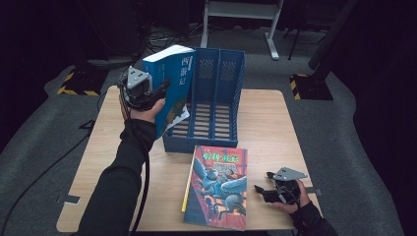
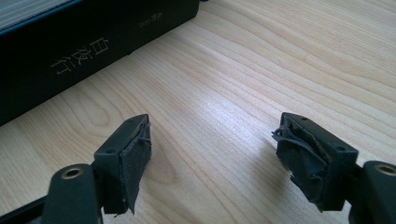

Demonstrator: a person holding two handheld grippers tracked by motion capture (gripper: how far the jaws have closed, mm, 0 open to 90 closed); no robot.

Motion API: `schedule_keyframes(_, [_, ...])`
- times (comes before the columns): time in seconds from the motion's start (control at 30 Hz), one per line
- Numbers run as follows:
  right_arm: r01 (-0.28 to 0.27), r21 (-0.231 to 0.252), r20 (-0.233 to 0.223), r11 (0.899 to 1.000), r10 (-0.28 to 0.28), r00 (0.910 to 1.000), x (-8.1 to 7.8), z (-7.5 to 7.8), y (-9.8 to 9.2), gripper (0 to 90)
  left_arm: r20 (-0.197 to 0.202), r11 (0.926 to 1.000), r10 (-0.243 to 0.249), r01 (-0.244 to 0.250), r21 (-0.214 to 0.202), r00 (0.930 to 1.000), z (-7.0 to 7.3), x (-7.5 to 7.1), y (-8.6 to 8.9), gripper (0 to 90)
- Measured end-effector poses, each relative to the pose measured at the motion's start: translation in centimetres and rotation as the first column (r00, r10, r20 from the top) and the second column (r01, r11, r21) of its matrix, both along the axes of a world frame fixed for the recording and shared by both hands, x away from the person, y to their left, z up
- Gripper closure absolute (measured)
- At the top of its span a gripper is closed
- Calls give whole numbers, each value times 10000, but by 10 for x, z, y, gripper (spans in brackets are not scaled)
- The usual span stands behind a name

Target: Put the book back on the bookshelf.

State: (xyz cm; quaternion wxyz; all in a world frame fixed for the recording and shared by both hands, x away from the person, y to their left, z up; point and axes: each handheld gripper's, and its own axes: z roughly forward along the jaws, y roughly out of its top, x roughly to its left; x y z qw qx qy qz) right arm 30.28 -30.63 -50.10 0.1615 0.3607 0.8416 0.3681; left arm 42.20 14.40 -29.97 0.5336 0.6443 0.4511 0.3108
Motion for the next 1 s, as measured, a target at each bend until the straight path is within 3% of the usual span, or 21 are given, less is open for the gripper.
schedule_keyframes(0.1, [-7,-3,11,10000,7,10000,0,0,0,263,-15,9999,75,-74,139,10000,0,2,-6,612])
schedule_keyframes(0.23, [-6,-5,12,10000,6,10000,0,0,0,263,-136,9994,263,-266,-202,9996,-1,9,-7,612])
schedule_keyframes(0.33, [-6,-9,22,10000,6,10000,0,0,0,263,-30,9989,467,-467,36,9989,-2,13,-11,612])
schedule_keyframes(0.47, [-5,-9,21,10000,5,10000,0,0,0,263,-27,9984,561,-562,-62,9984,-6,19,-12,612])
schedule_keyframes(0.6, [-3,-10,25,10000,4,10000,0,0,0,263,5,9977,667,-667,-143,9978,-8,22,-10,612])
schedule_keyframes(0.8, [0,-3,18,10000,0,10000,0,0,0,263,-218,9927,1017,-1029,-624,9946,-14,21,4,612])
schedule_keyframes(1.0, [22,-7,25,10000,-22,10000,-1,0,0,264,-112,9956,792,-796,-494,9968,-14,26,-6,612])
